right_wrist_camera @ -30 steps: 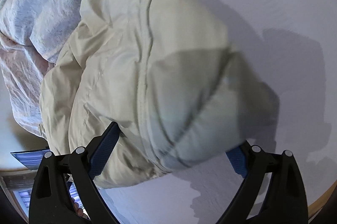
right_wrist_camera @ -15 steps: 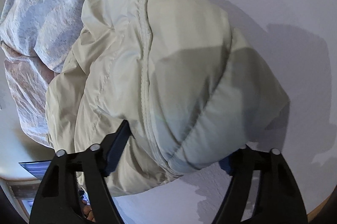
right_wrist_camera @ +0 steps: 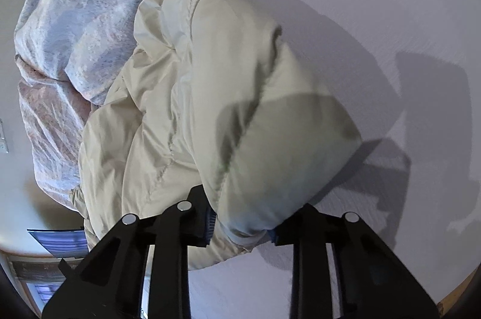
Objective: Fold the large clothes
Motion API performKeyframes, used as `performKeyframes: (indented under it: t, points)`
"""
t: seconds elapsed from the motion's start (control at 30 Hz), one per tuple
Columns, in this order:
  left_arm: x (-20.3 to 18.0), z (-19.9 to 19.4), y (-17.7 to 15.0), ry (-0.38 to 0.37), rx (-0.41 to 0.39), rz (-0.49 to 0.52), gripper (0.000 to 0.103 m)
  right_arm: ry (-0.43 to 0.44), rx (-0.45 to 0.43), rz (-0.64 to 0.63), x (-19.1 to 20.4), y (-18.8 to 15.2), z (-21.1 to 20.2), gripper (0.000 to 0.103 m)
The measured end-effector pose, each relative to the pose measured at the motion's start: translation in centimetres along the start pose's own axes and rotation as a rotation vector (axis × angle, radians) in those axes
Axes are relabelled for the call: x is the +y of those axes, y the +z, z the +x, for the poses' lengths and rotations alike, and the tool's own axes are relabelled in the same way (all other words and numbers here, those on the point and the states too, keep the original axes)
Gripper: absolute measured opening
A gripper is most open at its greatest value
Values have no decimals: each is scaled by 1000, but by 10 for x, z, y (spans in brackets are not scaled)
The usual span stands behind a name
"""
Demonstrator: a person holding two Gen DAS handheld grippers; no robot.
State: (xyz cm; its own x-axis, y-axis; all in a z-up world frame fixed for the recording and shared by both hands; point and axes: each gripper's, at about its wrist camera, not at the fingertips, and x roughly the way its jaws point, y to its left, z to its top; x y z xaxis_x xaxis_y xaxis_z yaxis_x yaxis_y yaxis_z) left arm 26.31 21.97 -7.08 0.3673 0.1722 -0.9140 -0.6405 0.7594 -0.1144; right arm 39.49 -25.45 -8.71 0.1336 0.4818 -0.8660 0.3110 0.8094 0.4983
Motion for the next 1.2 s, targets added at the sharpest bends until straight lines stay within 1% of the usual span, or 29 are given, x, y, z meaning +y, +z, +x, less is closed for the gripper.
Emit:
performKeyframes:
  t: [0.2, 0.27, 0.33, 0.43, 0.53, 0.67, 0.83, 0.9, 0.93, 0.97, 1.0, 1.03, 1.1, 1.17, 1.2]
  points:
    - [22, -17, -14, 12, -11, 24, 29, -1, 41, -22, -2, -20, -8, 24]
    - [33, -23, -23, 11, -7, 27, 29, 6, 60, -21, -5, -30, -11, 24]
    - [36, -34, -36, 12, -6, 30, 29, 9, 75, -24, -9, -40, -15, 24]
    - [49, -45, -50, 15, -5, 36, 29, 10, 90, -32, -2, -51, -14, 24]
    - [63, -54, -63, 14, -3, 38, 29, 11, 106, -41, -5, -67, -18, 24]
    - [83, -66, -79, 18, 6, 36, 29, 8, 119, -57, -6, -86, -17, 24]
    - [98, -72, -89, 22, 15, 29, 30, 1, 117, -87, -9, -102, -20, 25]
    - [99, -69, -92, 29, 21, 33, 32, -30, 102, -116, -7, -105, -23, 30]
    - [98, -68, -92, 37, 24, 34, 34, -61, 93, -129, -4, -106, -26, 33]
    - [97, -68, -93, 51, 24, 35, 38, -86, 82, -140, -3, -106, -29, 39]
    - [97, -67, -93, 61, 24, 35, 40, -108, 66, -152, -2, -106, -34, 46]
    - [97, -67, -94, 68, 26, 34, 41, -133, 44, -167, -3, -106, -41, 49]
    - [97, -66, -94, 71, 35, 32, 48, -168, 0, -184, -6, -104, -56, 62]
    - [98, -64, -95, 67, 44, 30, 60, -225, -62, -199, -6, -100, -72, 63]
    - [99, -63, -95, 66, 46, 28, 62, -246, -95, -207, -4, -97, -80, 63]
